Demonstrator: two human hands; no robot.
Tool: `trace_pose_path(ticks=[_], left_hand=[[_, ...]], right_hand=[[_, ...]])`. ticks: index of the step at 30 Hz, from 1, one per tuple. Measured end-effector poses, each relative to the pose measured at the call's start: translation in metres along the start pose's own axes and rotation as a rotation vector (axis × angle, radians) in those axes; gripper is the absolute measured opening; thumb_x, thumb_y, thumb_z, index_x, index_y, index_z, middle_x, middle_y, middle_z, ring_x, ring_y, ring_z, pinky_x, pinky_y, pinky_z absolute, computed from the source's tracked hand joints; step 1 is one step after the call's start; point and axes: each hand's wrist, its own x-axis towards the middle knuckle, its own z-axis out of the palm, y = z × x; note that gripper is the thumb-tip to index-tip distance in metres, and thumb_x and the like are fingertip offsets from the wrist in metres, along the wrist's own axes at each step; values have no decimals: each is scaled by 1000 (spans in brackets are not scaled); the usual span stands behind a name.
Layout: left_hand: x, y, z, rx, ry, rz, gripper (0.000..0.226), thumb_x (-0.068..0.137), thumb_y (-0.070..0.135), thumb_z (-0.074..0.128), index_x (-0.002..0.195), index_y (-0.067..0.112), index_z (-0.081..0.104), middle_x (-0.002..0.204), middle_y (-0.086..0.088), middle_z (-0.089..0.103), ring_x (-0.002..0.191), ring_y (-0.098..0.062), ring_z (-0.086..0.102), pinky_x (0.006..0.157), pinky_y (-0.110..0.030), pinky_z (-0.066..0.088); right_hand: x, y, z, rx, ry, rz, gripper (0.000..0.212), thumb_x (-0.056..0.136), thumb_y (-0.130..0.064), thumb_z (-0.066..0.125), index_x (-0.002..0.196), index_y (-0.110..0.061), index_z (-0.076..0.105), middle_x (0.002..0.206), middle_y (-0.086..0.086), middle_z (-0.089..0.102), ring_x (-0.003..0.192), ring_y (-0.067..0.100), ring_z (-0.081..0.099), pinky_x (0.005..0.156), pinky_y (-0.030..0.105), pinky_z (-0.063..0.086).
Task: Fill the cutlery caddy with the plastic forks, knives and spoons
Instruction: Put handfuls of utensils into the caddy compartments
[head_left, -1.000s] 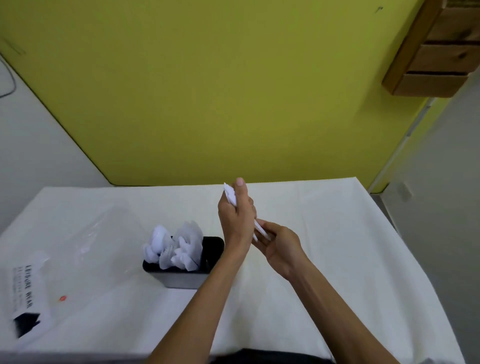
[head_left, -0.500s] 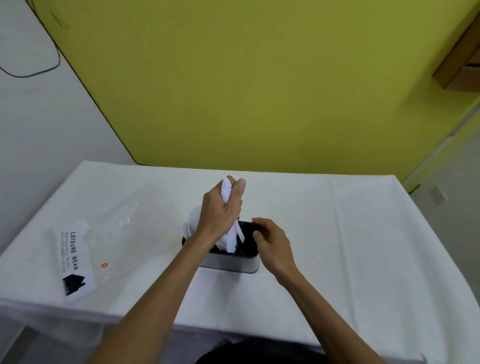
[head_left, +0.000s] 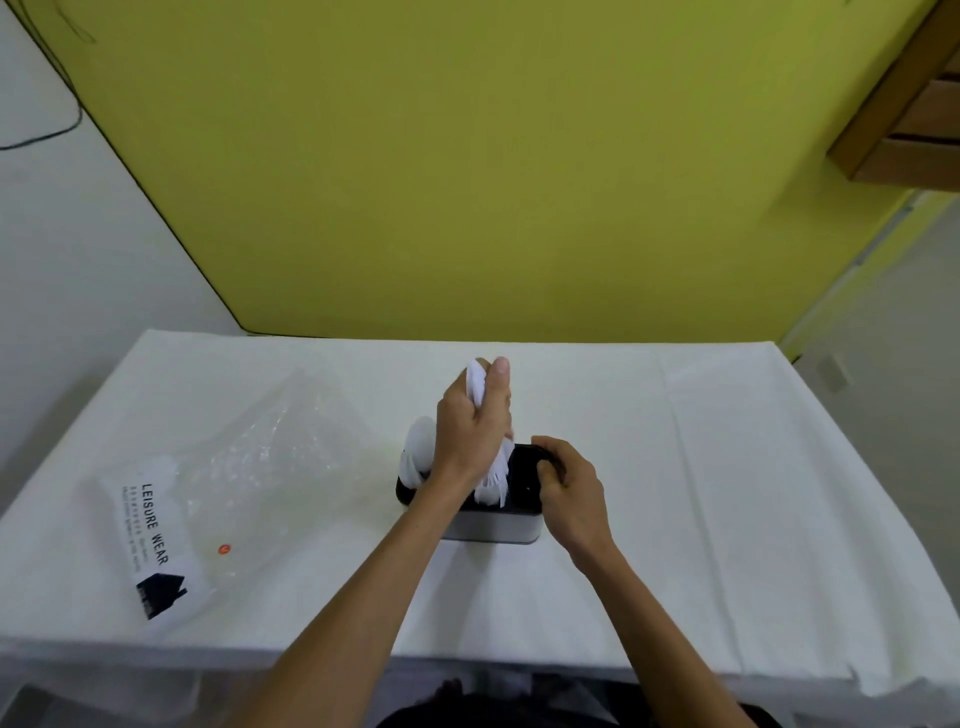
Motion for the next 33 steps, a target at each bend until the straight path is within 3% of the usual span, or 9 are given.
trace_pose_path(ticks=[6, 9, 13, 16, 20, 23, 26, 29, 33], left_hand=[[-10, -9, -8, 78, -68, 65, 17, 96, 31, 61, 91, 15, 57, 66, 2, 69, 71, -17, 72, 79, -39, 55], [-13, -9, -14, 79, -33, 94, 26, 89, 28, 70, 108, 20, 54, 78, 2, 74, 86, -17, 73, 87, -39, 54], [-19, -2, -16, 166, -24, 229, 25, 92, 27, 66, 114, 16, 60, 93, 8, 74, 97, -7, 68, 89, -23, 50], [-16, -17, -22, 413, -117, 365, 32, 100, 36, 48, 105, 17, 73, 120, 6, 70, 120, -7, 59, 103, -34, 46], [-17, -44, -31, 743, -318, 216, 49, 98, 47, 34, 127, 26, 68, 160, 3, 35, 149, -12, 26, 120, -38, 22], [-26, -36, -31, 594, -254, 288, 56, 97, 45, 46, 148, 25, 45, 162, 1, 32, 151, -10, 23, 120, -39, 25], [-30, -27, -26, 659, -275, 349, 57, 101, 46, 33, 153, 22, 38, 164, 5, 27, 153, -5, 14, 122, -36, 16], [-33, -35, -21, 902, -371, 362, 60, 103, 41, 15, 147, 16, 48, 166, 5, 21, 154, -6, 6, 123, -44, 15], [-30, -40, -20, 1014, -346, 356, 64, 104, 39, 11, 149, 10, 44, 166, 0, 22, 155, -12, 8, 123, -45, 17]], right_hand=[[0, 1, 5, -2, 27, 11, 36, 98, -10, 44, 126, -20, 62, 123, -9, 66, 112, 10, 58, 96, 25, 46], [1, 2, 6, 9, 39, 12, 35, 98, -10, 45, 126, -21, 63, 123, -10, 65, 112, 8, 58, 98, 24, 45], [2, 3, 6, 2, 37, 11, 35, 98, -10, 45, 125, -22, 63, 123, -11, 65, 113, 8, 58, 97, 23, 45], [1, 1, 5, -27, 31, -5, 35, 99, -10, 43, 127, -20, 62, 123, -10, 65, 110, 7, 56, 97, 22, 43], [-2, 1, 7, -83, 29, -69, 37, 101, -9, 39, 131, -17, 59, 129, -5, 64, 117, 12, 57, 102, 25, 43], [-3, 6, 12, -133, 21, -118, 38, 103, -16, 35, 135, -17, 55, 132, -5, 62, 117, 10, 56, 104, 29, 45], [-2, 11, 16, -142, -23, -180, 36, 101, -25, 30, 129, -23, 54, 126, -5, 62, 108, 7, 57, 101, 42, 50], [-5, 14, 17, -228, -43, -244, 46, 103, -13, 37, 148, -22, 42, 156, -8, 38, 143, 5, 34, 119, 31, 31], [-7, 14, 15, -306, -73, -272, 53, 102, -7, 40, 153, -16, 33, 162, -5, 24, 148, 6, 21, 120, 21, 18]])
